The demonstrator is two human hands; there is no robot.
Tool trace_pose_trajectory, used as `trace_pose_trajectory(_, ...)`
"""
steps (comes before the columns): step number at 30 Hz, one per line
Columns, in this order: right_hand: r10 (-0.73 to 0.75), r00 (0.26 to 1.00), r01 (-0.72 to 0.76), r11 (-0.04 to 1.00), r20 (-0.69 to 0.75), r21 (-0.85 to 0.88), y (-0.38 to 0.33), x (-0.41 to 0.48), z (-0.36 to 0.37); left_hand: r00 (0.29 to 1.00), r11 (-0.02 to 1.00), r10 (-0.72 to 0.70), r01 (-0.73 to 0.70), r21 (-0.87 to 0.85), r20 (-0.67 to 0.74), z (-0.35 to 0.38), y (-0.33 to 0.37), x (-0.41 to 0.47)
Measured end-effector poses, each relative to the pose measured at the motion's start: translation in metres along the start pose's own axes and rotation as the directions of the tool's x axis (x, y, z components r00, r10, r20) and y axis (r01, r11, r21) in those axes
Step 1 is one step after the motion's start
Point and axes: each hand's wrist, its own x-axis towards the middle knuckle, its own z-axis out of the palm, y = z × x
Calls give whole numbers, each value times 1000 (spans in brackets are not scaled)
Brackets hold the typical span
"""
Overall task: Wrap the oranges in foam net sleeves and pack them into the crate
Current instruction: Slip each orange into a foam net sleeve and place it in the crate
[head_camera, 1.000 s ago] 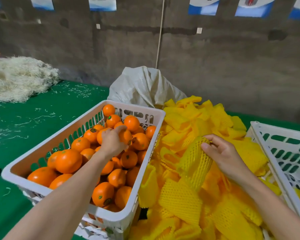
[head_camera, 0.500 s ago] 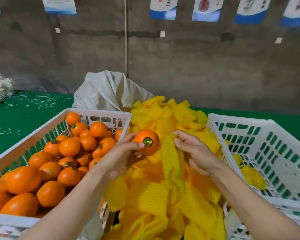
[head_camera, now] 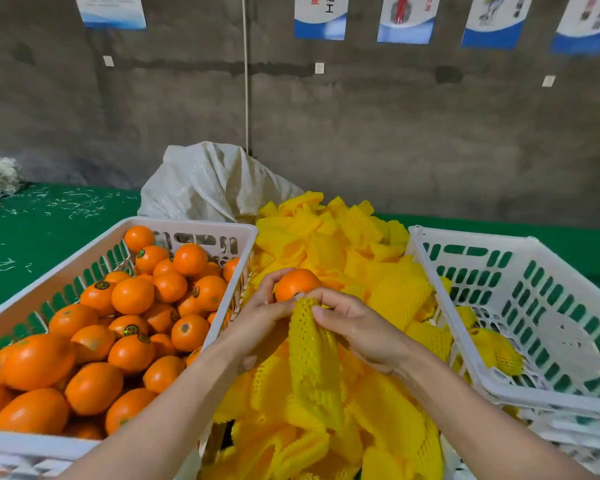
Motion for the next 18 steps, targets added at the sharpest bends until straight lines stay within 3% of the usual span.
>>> trace_pose_trajectory(4,-177,977,138,950,-118,-282,7,8,7,999,990,-38,38,-136,5,-1,0,1)
trace_pose_trajectory(7,-297,914,166,895,-275,-414,12,14,4,996,958,-30,54,-283,88,0,0,0)
trace_pose_trajectory(10,-302,865,143,914,-401,-380,17,17,5,993,970,-35,62,-237,114,4,-1,-3)
trace_pose_trajectory(15,-347,815,142,896,-464,-421,19,12,13,996,997,3,3,-73,86,0,-2,-4)
trace_pose_trajectory(18,-288,794,178,952,-535,-248,16,8,10,994,993,7,6,-119,105,-2,-1,-5)
